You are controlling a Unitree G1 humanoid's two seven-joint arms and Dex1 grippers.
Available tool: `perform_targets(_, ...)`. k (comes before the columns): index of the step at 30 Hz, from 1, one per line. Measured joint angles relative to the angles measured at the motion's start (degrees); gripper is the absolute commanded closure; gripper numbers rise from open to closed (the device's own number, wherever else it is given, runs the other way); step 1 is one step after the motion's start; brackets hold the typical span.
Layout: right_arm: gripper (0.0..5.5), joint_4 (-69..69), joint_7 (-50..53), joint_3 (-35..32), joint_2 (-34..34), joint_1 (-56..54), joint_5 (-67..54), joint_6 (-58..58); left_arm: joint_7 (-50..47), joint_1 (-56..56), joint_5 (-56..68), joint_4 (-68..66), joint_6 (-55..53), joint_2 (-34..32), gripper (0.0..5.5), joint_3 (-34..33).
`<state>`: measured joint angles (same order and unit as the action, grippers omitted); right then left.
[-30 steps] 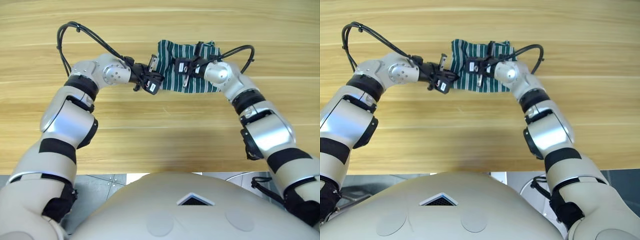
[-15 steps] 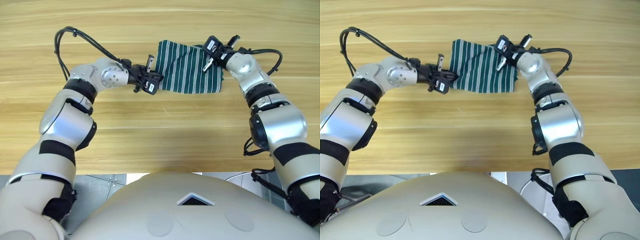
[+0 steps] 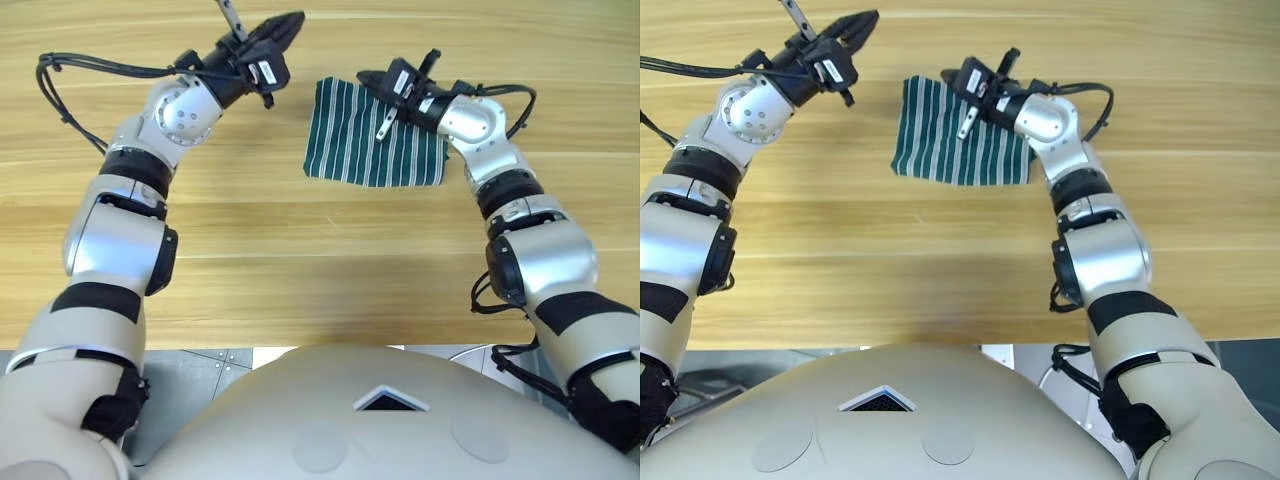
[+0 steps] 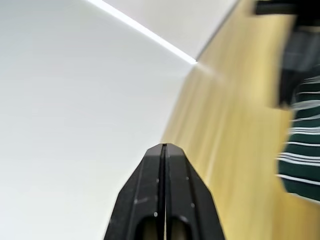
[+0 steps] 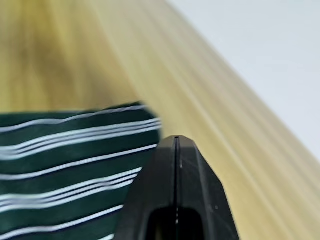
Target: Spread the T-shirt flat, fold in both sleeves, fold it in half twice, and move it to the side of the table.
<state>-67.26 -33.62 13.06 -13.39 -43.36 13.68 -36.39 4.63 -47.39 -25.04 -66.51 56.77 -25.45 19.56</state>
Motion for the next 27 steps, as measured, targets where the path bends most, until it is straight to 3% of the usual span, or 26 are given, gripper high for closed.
perform_targets(5,5.48,-3.0,0.2,2.6,0.2,0.7,3.4,1.9,1.3,0.0,3.0,-0.2,0.0,0.3,5.50,-2.7)
perform_targets(11,5.48,-6.2,12.7,4.6,-0.9,-1.3,7.6,10.6,8.0,2.5,10.9,-0.7,0.4,3.1,5.50,-7.1)
perform_targets(14,5.48,-7.3,17.4,3.2,-1.5,-1.9,7.5,15.7,15.7,4.2,19.5,-1.3,-1.2,6.2,5.50,-12.1)
perform_targets(21,5.48,-9.0,29.9,-8.9,-11.5,1.1,0.3,31.0,29.1,7.6,40.4,-2.6,-12.2,11.7,5.50,-29.0)
perform_targets(27,5.48,-9.1,35.1,-23.8,-21.6,9.6,-9.3,33.4,29.6,9.7,49.2,-5.4,-21.6,13.2,5.50,-40.2)
